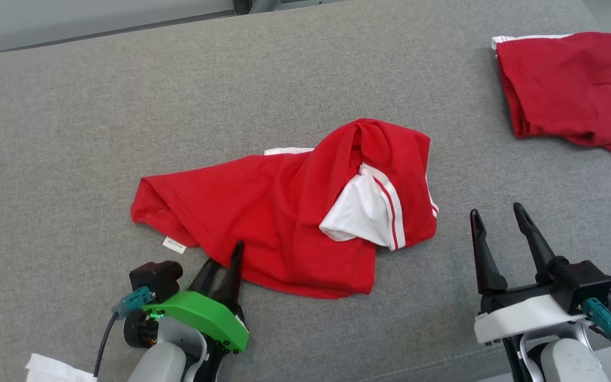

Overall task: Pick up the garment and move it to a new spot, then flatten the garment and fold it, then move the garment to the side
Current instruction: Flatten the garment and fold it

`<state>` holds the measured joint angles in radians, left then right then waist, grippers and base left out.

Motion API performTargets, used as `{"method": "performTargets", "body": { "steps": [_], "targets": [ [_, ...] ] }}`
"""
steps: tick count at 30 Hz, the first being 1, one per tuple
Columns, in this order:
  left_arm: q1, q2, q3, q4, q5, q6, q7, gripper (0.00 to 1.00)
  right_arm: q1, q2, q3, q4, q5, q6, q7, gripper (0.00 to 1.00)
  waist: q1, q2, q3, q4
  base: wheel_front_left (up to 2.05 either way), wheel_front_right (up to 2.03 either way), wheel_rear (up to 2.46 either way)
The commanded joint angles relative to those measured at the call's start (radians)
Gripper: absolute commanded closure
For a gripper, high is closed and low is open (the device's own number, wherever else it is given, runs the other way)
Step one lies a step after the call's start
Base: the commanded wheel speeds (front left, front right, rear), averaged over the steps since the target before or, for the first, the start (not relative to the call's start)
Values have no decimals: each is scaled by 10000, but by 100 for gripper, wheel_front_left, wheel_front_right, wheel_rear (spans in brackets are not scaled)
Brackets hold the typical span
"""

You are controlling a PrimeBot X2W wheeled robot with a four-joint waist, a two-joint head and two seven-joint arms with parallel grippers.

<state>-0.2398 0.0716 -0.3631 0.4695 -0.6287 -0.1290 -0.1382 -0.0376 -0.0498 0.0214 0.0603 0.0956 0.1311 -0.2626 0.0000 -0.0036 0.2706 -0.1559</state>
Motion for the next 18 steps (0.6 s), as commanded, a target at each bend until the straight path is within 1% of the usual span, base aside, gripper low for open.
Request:
{"method": "performTargets", "body": {
  "steps": [1,4,5,7,10,14,16,18],
  "targets": [
    [-178,115,-75,-10,-172,-31,23,100,-99,-19,-29,-16,75,-8,-28,0,0,36,-3,-17,0,0,0],
    [-341,418,-3,-622,-439,-29,271,100,-45,-17,-98,-12,79,-8,-28,0,0,36,-68,6,0,0,0],
    [-341,418,-3,-622,-439,-29,271,100,-45,-17,-98,-12,79,-8,-28,0,0,36,-68,6,0,0,0],
    [-369,800,177,-1226,-559,22,595,100,45,-14,-131,2,113,-8,-28,0,0,36,-117,38,0,0,0],
    [-349,1375,610,-2406,-793,323,1197,100,138,-16,-160,27,168,-8,-28,0,0,36,-188,75,0,0,0],
    [-317,2435,1267,-3761,-1156,820,2501,100,147,-14,-88,61,277,-8,-28,0,0,36,-237,119,0,0,0],
    [-445,3049,1562,-4128,-1177,1094,3195,100,99,-16,-57,76,308,-8,-28,0,0,36,-218,123,0,0,0],
    [-580,3325,1838,-4241,-1591,1290,3853,100,27,-16,-78,82,312,-8,-28,0,0,36,-195,140,0,0,0]
  ]
}}
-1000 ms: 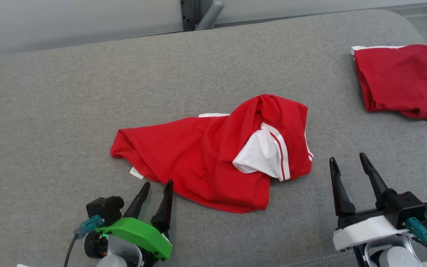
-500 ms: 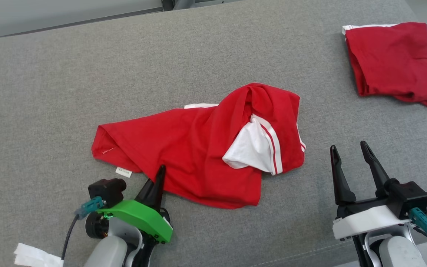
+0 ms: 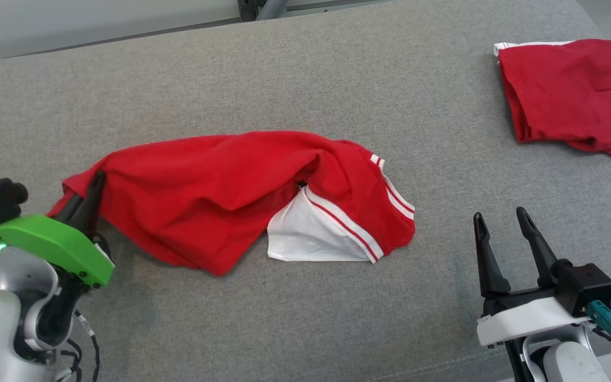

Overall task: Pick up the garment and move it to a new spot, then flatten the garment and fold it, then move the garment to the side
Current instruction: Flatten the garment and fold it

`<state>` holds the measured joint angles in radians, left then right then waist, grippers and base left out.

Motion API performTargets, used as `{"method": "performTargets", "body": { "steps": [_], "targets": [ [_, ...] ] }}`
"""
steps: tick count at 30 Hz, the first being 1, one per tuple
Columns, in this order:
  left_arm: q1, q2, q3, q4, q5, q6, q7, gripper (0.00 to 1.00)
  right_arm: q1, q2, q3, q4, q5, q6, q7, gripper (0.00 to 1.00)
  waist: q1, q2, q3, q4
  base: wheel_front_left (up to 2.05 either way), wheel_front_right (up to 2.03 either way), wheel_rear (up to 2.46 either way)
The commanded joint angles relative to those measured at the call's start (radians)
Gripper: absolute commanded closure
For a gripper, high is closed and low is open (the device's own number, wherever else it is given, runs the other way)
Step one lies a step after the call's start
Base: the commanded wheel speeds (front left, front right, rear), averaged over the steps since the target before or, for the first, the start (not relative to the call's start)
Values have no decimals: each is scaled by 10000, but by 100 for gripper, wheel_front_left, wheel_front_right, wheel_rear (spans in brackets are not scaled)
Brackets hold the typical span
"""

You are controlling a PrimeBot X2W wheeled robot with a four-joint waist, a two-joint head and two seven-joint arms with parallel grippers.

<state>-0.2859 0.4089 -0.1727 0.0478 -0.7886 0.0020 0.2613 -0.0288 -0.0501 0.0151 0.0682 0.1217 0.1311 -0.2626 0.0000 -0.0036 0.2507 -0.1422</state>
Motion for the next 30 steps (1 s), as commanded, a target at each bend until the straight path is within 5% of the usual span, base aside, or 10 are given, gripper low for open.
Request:
{"method": "performTargets", "body": {
  "steps": [1,4,10,11,12,21,30],
  "targets": [
    [-223,100,99,57,-149,95,139,100,-85,-13,-28,8,55,-8,-28,0,0,36,21,8,0,0,0],
    [-725,418,432,672,-240,354,474,100,-188,-10,20,33,44,-8,-28,0,0,36,98,14,0,0,0],
    [-1441,223,567,2673,171,317,-595,95,-302,-10,204,93,112,-8,-28,0,0,36,186,-122,0,0,0],
    [-1476,129,594,2916,173,251,-853,32,-284,-13,200,105,125,-8,-28,0,0,36,188,-146,0,0,0],
    [-1481,69,610,3125,224,220,-1115,0,-253,-13,181,114,144,-8,-28,0,0,36,190,-165,0,0,0],
    [64,-475,264,2198,1096,584,-3208,0,67,-10,-24,148,195,-8,-28,0,0,36,-60,-49,0,0,0],
    [1669,-1756,-1959,-867,922,425,-1694,0,59,-15,43,119,57,-8,-28,0,0,36,-143,197,0,0,0]
  ]
}}
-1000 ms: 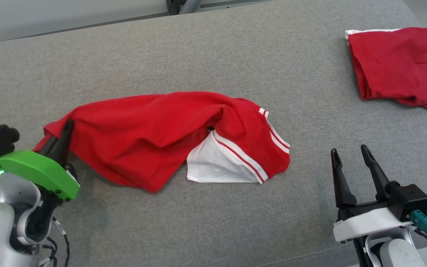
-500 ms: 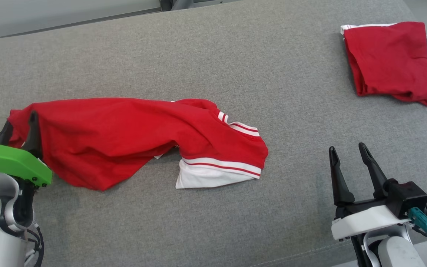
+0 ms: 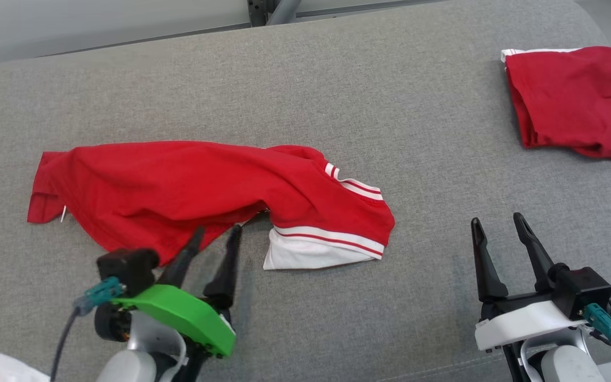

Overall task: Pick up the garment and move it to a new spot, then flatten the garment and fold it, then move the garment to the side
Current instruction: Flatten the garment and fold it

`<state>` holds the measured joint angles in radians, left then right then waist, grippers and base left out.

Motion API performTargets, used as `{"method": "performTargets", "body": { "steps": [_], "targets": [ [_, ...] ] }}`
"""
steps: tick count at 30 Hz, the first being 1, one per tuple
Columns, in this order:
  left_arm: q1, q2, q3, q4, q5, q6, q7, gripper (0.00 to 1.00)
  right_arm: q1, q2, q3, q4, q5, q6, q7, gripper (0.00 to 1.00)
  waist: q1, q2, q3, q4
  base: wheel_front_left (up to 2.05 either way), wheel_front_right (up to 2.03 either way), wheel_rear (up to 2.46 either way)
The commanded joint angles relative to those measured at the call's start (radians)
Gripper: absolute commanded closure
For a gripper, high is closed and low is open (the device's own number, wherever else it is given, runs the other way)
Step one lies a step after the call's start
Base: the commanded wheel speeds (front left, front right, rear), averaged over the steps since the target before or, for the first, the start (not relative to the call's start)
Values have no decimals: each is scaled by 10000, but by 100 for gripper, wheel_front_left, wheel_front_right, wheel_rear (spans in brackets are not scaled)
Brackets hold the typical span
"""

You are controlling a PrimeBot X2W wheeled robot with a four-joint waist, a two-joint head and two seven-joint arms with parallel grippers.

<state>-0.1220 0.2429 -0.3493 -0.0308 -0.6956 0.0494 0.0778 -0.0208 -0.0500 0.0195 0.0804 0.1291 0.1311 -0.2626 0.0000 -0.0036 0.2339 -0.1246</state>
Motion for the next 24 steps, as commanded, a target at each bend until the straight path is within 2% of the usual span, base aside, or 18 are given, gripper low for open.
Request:
{"method": "performTargets", "body": {
  "steps": [1,7,15,18,19,20,21,24],
  "targets": [
    [-56,-96,-400,-92,145,-75,293,0,-68,-15,19,6,-24,-8,-28,0,0,36,46,9,0,0,0],
    [-587,-595,-1206,627,66,-328,924,0,-260,-21,186,14,30,-8,-28,0,0,36,247,-268,0,0,0],
    [-1433,-506,-1391,2536,372,-383,1145,0,-303,-14,223,73,224,-8,-28,0,0,36,484,-1014,0,0,0],
    [-1472,-603,-1557,2737,121,-729,1322,0,-228,-11,171,69,289,-8,-28,0,0,36,502,-1143,0,0,0],
    [-1464,-660,-1599,2705,-24,-890,1390,63,-218,-12,157,71,301,-8,-28,0,0,36,499,-1166,0,0,0],
    [-1457,-717,-1613,2643,-185,-1008,1425,89,-216,-12,144,78,337,-8,-28,0,0,36,496,-1184,0,0,0],
    [-1478,-704,-1653,2564,-254,-1113,1477,100,-216,-12,141,88,355,-8,-28,0,0,36,486,-1196,0,0,0],
    [-1622,-730,-1730,2250,-287,-1239,1400,100,-225,-12,186,95,433,-8,-28,0,0,36,426,-1223,0,0,0]
  ]
}}
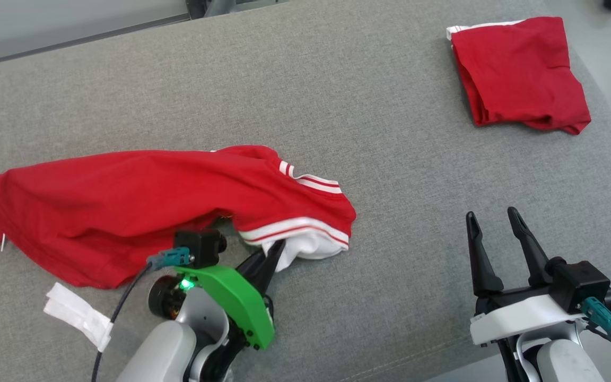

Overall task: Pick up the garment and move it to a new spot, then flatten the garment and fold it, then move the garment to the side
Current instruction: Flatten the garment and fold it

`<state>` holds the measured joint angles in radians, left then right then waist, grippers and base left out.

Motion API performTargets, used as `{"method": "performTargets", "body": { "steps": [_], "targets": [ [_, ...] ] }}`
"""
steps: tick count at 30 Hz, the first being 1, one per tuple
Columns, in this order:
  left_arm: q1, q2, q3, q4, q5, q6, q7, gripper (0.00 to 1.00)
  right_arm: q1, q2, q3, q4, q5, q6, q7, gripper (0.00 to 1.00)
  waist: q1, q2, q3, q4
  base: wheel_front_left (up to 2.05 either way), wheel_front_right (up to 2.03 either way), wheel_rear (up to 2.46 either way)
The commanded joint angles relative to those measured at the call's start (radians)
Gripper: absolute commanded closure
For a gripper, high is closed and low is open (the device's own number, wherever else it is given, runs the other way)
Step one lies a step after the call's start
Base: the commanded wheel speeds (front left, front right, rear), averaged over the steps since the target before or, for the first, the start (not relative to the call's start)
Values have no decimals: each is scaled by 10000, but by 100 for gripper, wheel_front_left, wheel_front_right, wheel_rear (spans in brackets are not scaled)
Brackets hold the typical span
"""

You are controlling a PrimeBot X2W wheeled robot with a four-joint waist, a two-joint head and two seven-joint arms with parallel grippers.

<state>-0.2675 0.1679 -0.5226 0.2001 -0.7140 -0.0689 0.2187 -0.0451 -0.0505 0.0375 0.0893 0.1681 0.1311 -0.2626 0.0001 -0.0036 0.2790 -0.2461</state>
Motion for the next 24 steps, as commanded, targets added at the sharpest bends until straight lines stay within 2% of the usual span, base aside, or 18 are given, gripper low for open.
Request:
{"method": "performTargets", "body": {
  "steps": [1,6,11,14,18,20,21,23,24],
  "targets": [
    [-203,-75,-19,-231,-155,-93,-45,100,7,-8,18,20,62,-8,-28,0,-1,36,-49,-12,0,0,0],
    [-426,-668,164,-1226,-1067,-201,-112,100,-61,-6,109,67,144,-8,-28,0,-1,36,-203,-79,0,0,0],
    [-1010,-1079,233,-1649,-1933,285,-206,100,-182,-10,250,113,232,-8,-28,0,-1,36,-272,-355,0,0,0],
    [-1565,-1140,254,-1380,-2420,868,-583,100,-250,-8,290,125,348,-8,-28,0,-1,36,-209,-739,0,0,0],
    [-2278,-1162,174,-929,-3700,1791,-1839,100,-301,-6,376,143,457,-8,-28,0,-1,36,-49,-1133,0,0,0],
    [-2535,-1152,148,-499,-4736,2368,-2598,100,-353,-5,409,159,503,-8,-28,0,-1,36,69,-1299,0,0,0],
    [-2535,-1152,148,-499,-4736,2368,-2598,100,-353,-5,409,159,503,-8,-28,0,-1,36,69,-1299,0,0,0],
    [-2839,-1148,50,124,-5558,2870,-3253,100,-402,-3,462,176,566,-8,-28,0,-1,36,182,-1451,0,0,0],
    [-2970,-1145,-34,454,-5987,3066,-3500,96,-418,-3,485,175,603,-8,-28,0,-1,36,241,-1514,0,0,0]
  ]
}}
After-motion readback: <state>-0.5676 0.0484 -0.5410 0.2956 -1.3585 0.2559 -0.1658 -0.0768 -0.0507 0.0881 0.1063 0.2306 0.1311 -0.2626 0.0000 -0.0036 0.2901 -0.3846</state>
